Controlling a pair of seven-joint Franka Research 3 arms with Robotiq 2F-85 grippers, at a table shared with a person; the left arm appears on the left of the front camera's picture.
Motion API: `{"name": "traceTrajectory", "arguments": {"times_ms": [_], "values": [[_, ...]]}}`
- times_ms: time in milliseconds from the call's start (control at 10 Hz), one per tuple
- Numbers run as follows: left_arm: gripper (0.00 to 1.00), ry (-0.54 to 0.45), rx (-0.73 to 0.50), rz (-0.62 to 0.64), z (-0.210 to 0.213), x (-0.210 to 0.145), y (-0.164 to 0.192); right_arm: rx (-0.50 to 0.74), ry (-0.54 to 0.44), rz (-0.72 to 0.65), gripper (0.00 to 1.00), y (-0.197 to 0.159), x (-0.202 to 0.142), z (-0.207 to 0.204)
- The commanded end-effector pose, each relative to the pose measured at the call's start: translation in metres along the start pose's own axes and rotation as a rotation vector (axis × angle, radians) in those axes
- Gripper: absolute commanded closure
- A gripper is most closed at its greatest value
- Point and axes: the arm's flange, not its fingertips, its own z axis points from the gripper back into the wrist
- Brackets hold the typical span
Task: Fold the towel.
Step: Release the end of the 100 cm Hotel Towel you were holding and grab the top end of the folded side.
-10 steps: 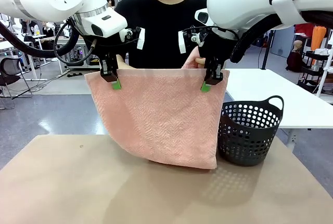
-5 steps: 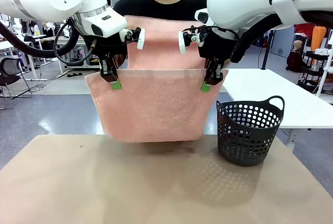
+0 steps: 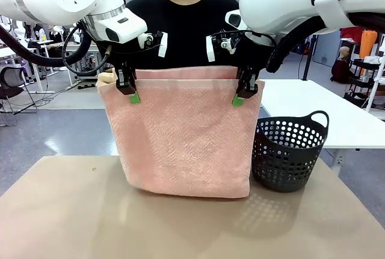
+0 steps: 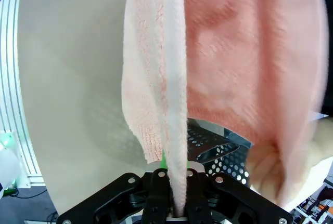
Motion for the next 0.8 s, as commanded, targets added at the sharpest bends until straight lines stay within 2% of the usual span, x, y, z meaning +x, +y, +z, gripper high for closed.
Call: {"name": "traceTrajectory", "arguments": {"times_ms": [0, 700], "values": [[1.0, -0.001, 0.002, 0.001, 0.001, -0.0007, 0.0003, -0.002, 0.002, 0.002, 1.0, -0.0001, -0.0002, 0.0003], [1.0, -0.001, 0.002, 0.001, 0.001, -0.0007, 0.0003, -0.002, 0.002, 0.002, 1.0, -0.0001, -0.0002, 0.0003]]}}
